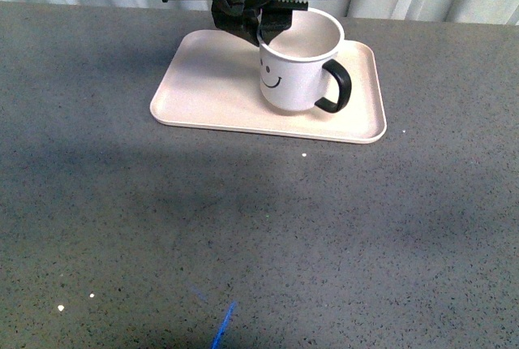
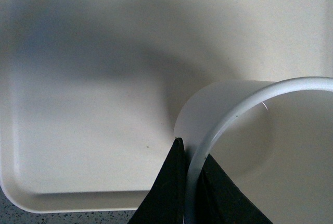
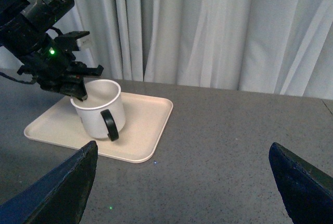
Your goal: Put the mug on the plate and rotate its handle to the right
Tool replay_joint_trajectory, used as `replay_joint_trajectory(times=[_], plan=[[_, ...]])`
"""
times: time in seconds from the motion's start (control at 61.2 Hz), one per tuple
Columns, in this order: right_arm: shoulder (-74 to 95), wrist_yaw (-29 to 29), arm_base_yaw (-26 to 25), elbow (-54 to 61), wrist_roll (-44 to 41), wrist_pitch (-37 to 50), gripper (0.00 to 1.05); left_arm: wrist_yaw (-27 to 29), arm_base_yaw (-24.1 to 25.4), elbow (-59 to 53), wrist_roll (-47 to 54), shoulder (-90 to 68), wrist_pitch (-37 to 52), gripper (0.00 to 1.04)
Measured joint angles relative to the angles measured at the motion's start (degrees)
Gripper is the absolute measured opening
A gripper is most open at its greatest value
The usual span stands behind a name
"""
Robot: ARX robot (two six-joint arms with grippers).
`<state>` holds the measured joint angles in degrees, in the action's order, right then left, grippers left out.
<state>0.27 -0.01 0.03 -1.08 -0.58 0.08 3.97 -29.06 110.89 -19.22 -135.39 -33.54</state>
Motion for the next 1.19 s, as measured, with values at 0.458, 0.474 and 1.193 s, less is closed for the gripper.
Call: replay_joint_trajectory(times=[0.458, 0.474, 1.193], plan=[[0.0, 0.0, 0.0, 0.0, 0.0, 0.0, 0.96, -0.7, 0.0, 2.9, 2.5, -3.1, -0.9, 0.13], [0.0, 0.0, 0.0, 0.0, 0.0, 0.0, 0.96, -0.7, 0.0, 2.9, 2.5, -3.1, -0.9, 0.15], [0.0, 0.0, 0.0, 0.0, 0.0, 0.0, 0.95, -0.6, 6.4, -37.7, 6.1, 33.4, 31.0, 0.91]])
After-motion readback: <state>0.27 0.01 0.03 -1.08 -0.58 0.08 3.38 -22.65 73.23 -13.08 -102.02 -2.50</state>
